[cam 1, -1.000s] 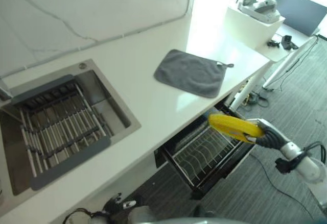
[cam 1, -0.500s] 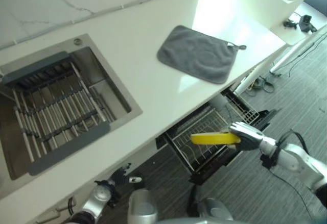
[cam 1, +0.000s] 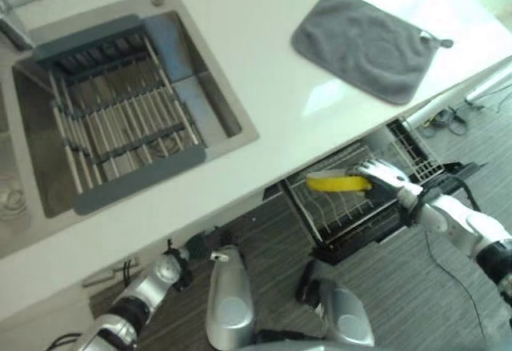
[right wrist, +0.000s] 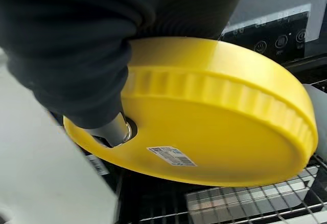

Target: Place the dishes in the dishwasher.

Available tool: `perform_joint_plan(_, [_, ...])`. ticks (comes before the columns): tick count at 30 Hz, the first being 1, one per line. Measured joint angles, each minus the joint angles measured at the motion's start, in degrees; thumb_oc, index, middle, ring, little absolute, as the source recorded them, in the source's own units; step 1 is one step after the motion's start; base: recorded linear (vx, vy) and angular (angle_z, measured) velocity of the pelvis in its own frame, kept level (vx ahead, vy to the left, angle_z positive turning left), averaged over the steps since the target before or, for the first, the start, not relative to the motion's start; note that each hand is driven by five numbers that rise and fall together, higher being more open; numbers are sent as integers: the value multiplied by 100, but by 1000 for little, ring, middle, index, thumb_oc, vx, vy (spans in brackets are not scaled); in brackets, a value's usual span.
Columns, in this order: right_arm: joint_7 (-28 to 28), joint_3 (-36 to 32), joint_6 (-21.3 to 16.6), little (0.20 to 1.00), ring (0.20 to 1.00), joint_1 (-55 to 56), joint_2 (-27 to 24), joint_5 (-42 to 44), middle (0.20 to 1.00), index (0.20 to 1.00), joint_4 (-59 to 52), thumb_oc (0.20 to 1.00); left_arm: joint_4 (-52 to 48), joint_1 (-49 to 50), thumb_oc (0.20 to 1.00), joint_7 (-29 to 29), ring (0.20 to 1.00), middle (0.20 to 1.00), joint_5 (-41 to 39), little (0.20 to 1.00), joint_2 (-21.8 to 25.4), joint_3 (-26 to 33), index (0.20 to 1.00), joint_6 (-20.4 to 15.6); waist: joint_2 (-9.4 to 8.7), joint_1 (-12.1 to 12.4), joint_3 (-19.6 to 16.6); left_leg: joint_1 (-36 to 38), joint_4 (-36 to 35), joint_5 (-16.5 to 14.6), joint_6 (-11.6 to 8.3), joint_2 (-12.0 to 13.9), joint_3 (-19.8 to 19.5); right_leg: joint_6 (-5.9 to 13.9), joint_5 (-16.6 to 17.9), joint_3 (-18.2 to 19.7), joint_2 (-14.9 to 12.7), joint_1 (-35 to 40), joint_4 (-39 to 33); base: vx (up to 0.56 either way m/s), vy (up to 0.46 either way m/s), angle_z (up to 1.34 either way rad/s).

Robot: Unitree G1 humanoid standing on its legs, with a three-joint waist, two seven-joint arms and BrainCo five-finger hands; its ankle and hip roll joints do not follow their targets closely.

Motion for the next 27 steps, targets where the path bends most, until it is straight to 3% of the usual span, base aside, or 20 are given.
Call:
perform_joint_plan(8, [-180,464,273,200,200,-799,326,6,200,200,821,200,45,-308,1000,66,1000,1000,-27,1000,42,-384,1000,-7,115,67,105,-323,123,26,72,-173,-50,23,-82,0,-199,-372,285,-61,35,7])
perform_joint_plan(12, [-1237,632,517,200,200,-1079,582,-351,200,200,1159,200,109,-494,1000,193,1000,1000,-86,1000,-33,-559,1000,-18,190,48,122,-590,263,-5,117,-191,-39,32,-93,52,-248,-651,429,-69,63,-1])
perform_joint_plan(16, [-2464,732,1043,200,200,-1480,999,-907,200,200,1873,200,441,-830,1000,451,1000,1000,-233,1000,-390,-834,1000,-177,325,39,142,-953,312,33,182,-275,65,26,-100,173,-380,-1168,652,-103,100,-7])
perform_joint_plan(20, [-3147,911,1349,200,200,-1724,996,-1373,200,200,1932,200,452,-929,1000,641,1000,1000,-356,1000,-432,-891,1000,-349,399,33,140,-1295,390,49,225,-305,113,27,-99,296,-426,-1607,813,-60,59,-5])
perform_joint_plan(27, [-3674,1274,1761,200,200,-1892,990,-1635,200,200,1924,200,416,-907,1000,855,1000,1000,-457,1000,-435,-897,1000,-562,471,40,137,-1519,369,83,239,-328,109,32,-102,332,-450,-1900,891,-41,26,-2])
